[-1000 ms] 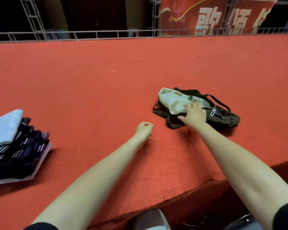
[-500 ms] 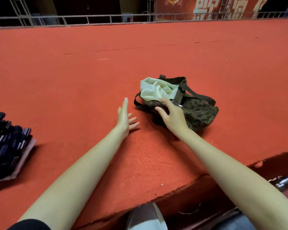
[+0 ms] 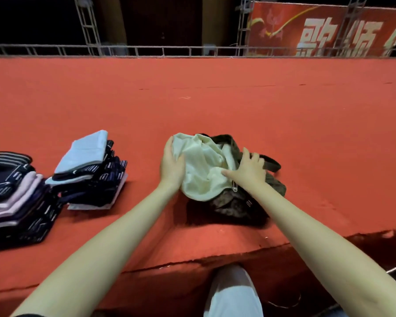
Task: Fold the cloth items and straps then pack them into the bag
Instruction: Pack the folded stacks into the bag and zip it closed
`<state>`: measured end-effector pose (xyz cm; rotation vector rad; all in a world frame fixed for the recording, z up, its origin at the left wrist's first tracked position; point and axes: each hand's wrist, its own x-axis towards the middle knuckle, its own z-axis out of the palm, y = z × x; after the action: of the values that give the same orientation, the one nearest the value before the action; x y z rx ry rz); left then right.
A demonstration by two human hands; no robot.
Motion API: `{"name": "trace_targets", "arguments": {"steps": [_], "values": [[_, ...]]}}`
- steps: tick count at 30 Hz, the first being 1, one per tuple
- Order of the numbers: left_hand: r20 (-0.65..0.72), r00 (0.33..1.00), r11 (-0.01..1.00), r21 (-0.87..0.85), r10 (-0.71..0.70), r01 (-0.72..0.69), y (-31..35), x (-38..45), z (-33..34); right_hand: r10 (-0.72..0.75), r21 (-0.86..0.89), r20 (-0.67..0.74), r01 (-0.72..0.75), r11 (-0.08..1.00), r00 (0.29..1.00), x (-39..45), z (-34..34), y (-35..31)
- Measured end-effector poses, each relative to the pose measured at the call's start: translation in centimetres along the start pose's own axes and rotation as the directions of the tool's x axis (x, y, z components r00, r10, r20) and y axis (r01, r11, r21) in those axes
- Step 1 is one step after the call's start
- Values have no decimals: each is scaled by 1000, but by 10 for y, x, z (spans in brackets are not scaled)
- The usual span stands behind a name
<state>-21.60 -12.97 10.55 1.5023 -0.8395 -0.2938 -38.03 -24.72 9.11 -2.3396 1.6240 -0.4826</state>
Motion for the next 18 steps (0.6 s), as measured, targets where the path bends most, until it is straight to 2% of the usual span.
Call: {"name": "trace_targets", "arguments": {"steps": [1, 4, 8, 10, 12, 14, 16, 18], "values": [[-25, 999, 998, 36, 44, -43, 4, -3, -13, 35, 77, 79, -41, 996, 996, 3, 7, -6], [-91, 979, 979, 112, 182, -171, 8, -9, -55, -102, 372, 158, 36, 927, 982, 0, 17, -34], [-209, 957, 967, 199, 202, -161, 15, -12, -111, -230, 775, 195, -6, 631, 953, -2, -7, -81], [-229, 951, 957, 250, 209, -150, 16, -11, -133, -317, 835, 272, -60, 547, 909, -1, -27, -96], [-233, 948, 946, 290, 216, -144, 15, -10, -143, -375, 838, 297, -52, 543, 879, 2, -42, -104], [-226, 948, 939, 312, 222, -145, 16, -9, -146, -375, 840, 242, 0, 543, 895, 7, -49, -110], [-201, 954, 934, 324, 222, -149, 20, -8, -142, -336, 868, 164, 26, 495, 927, 12, -56, -113], [-191, 960, 942, 306, 205, -140, 25, -7, -134, -260, 940, 141, -47, 337, 955, 20, -63, -111]]}}
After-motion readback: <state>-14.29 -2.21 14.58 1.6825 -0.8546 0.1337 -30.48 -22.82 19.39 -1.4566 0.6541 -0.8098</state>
